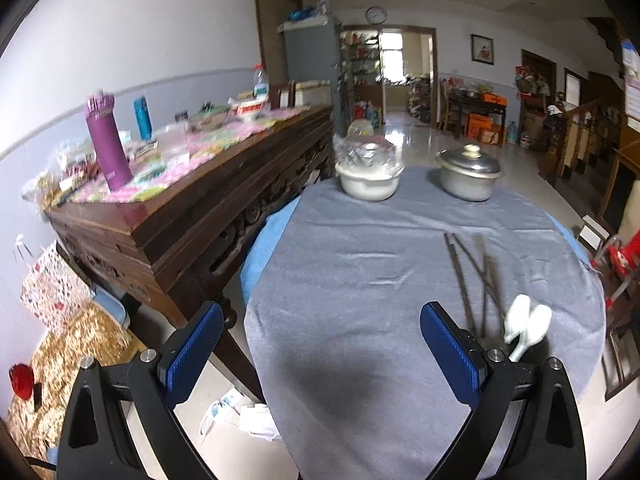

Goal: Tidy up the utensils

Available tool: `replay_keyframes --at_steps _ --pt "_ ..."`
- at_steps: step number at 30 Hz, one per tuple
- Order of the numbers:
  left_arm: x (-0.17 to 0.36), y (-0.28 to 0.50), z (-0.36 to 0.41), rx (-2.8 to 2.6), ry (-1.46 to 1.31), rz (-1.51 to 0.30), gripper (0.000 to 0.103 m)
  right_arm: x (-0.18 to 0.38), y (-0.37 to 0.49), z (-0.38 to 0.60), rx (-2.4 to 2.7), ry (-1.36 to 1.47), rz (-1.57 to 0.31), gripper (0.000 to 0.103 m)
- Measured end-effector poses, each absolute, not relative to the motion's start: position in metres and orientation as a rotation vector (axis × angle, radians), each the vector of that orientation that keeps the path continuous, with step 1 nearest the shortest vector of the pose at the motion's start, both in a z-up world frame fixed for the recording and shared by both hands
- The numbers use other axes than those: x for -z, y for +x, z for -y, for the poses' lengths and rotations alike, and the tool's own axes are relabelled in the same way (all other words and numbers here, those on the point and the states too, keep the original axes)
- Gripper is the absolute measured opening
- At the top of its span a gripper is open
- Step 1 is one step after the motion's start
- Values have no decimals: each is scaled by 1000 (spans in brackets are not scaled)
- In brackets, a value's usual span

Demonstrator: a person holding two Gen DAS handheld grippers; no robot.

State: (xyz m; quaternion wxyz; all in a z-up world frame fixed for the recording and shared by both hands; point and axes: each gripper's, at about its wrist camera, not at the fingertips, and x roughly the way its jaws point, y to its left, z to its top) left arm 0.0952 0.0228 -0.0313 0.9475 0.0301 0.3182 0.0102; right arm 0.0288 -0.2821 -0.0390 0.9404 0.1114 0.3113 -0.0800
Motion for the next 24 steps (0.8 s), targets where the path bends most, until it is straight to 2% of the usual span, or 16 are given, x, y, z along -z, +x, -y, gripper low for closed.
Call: replay_keyframes --at_steps 10,12,14,24 --pt "80 220 -23 78 -8 -865 99 81 173 361 -20 438 -818 69" --pt "91 244 -12 90 9 -912 99 95 206 367 -55 461 -865 62" --pt "103 267 0 117 13 -952 99 109 250 368 -115 463 -926 50" --pt "145 341 36 188 10 -1076 99 170 410 335 -205 384 -1114 34"
